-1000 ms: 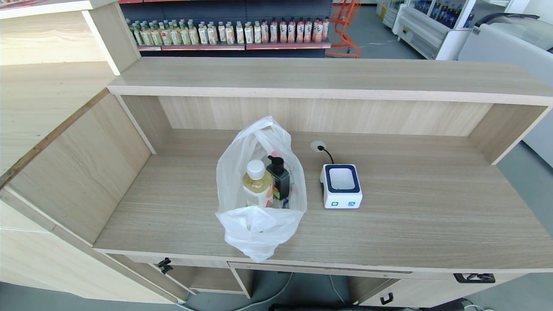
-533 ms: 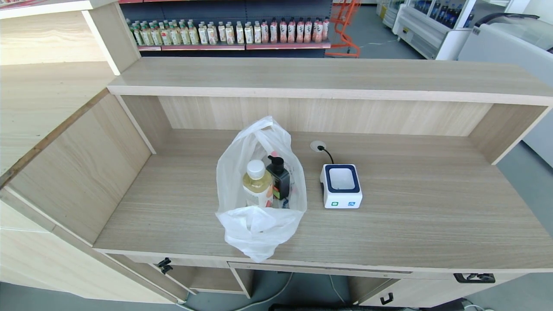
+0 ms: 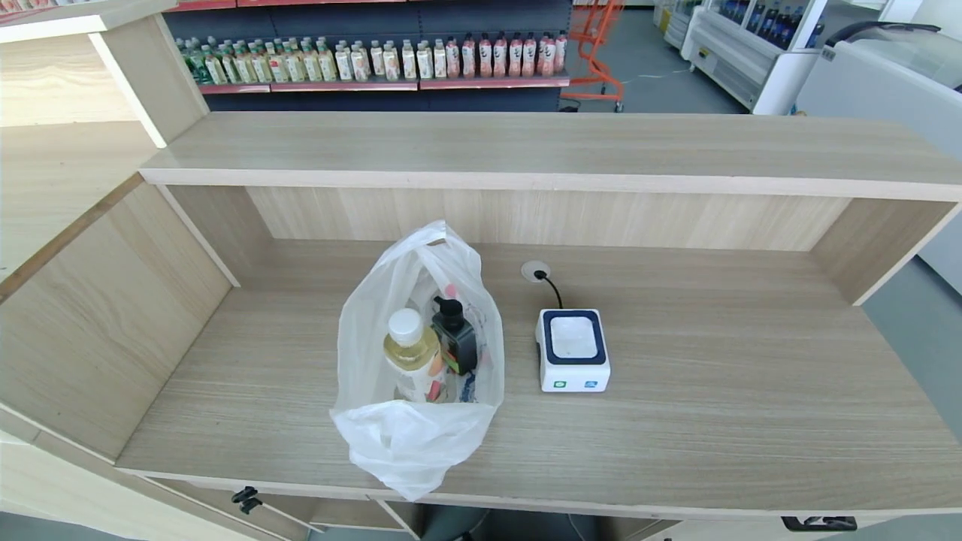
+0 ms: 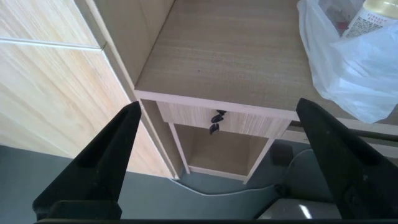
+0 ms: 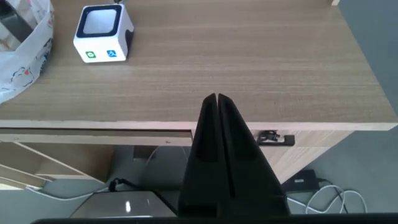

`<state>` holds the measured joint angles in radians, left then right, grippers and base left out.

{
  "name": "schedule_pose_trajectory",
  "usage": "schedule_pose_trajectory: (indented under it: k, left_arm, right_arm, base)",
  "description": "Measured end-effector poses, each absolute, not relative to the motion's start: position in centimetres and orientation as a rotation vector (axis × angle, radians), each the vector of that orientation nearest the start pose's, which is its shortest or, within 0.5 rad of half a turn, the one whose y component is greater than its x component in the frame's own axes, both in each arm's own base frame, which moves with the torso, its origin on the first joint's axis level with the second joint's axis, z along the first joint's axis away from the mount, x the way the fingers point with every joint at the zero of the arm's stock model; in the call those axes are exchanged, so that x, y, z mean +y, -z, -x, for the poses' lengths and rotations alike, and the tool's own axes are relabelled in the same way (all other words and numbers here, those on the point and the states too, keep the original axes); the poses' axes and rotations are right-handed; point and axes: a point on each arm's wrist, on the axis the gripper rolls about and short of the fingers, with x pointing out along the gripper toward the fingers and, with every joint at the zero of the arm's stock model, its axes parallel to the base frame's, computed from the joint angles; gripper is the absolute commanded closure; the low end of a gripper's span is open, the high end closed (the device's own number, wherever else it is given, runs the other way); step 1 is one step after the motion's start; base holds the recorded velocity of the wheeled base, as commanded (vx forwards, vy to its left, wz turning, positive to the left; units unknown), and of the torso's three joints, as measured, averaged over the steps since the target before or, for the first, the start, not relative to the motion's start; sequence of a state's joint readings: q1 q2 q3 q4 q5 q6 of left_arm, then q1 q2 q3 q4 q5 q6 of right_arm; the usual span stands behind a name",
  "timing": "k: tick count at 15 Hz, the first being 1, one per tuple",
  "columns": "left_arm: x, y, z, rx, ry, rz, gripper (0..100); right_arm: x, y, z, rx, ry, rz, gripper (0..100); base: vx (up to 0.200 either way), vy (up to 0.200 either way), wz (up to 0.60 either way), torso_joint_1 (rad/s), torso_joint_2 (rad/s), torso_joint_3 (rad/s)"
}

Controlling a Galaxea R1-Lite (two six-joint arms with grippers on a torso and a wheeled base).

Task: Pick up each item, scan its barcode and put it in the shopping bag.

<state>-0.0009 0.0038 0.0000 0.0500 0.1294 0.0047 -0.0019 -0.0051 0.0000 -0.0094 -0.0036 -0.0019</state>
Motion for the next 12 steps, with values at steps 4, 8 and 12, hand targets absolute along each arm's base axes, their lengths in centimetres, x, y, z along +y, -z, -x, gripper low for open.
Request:
schedule_pose_trajectory:
  k: [4, 8, 12]
  left_arm:
    - [0.30, -7.04, 2.30, 0.052, -0.128, -0.008, 0]
    - [0.30, -7.04, 2.30, 0.053, -0.128, -0.008, 0]
    - [0.30, -7.04, 2.30, 0.053, -0.128, -0.008, 0]
  right_arm:
    - [0.00, -7.64, 2.32, -0.014, 0.006, 0.002, 100]
    - [0.00, -7.63, 2.31, -0.013, 0.006, 0.002, 100]
    - [0.00, -7.63, 2.31, -0.012, 0.006, 0.002, 100]
  base:
    - [0.000, 0.000, 0.00, 0.000, 0.00, 0.000]
    - [0.000, 0.000, 0.00, 0.000, 0.00, 0.000]
    - [0.000, 0.000, 0.00, 0.000, 0.00, 0.000]
